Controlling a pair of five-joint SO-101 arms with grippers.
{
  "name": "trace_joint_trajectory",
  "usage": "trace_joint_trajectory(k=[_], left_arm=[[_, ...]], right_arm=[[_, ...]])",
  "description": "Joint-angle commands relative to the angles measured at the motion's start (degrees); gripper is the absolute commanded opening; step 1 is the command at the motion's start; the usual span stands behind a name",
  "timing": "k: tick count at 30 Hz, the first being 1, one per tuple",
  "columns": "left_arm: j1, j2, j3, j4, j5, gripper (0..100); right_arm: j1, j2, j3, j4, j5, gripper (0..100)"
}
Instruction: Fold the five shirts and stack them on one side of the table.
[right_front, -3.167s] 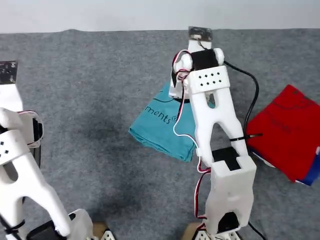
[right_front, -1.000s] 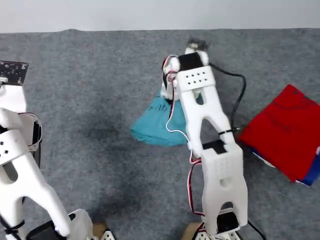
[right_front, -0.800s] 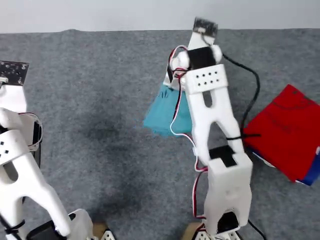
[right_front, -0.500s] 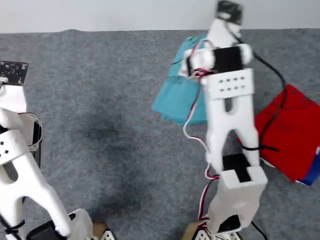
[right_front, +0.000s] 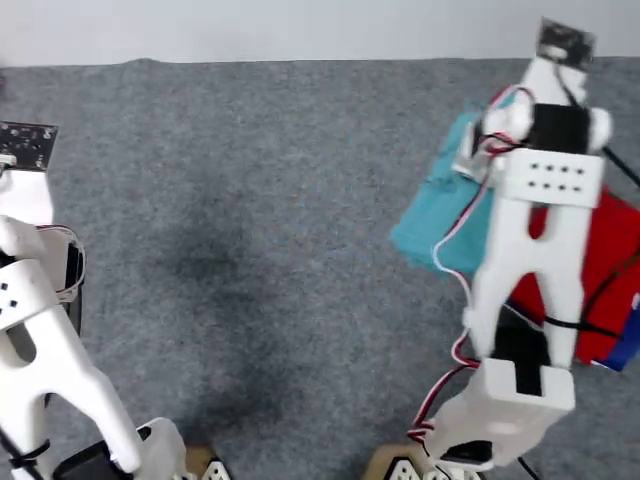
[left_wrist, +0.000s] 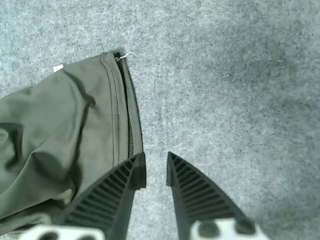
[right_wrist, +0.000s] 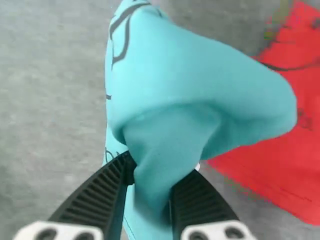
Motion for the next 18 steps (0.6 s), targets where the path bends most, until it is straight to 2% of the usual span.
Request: trace_joint_trajectory(k=[1, 6, 18], left_arm=[[0.26, -1.76, -0.57, 1.23, -0.62, 8], [0.26, -1.76, -0.57, 1.23, -0.53, 8], [0.26, -1.76, -0.57, 1.23, -0.53, 8]], right_arm=[[4.97, -2.42, 1.32, 0.48, 6.33, 0.8], [9.27, 1.98, 2.29, -2.95, 12.13, 0.8], [18.15, 10.86, 2.29, -8.22, 13.98, 0.8]])
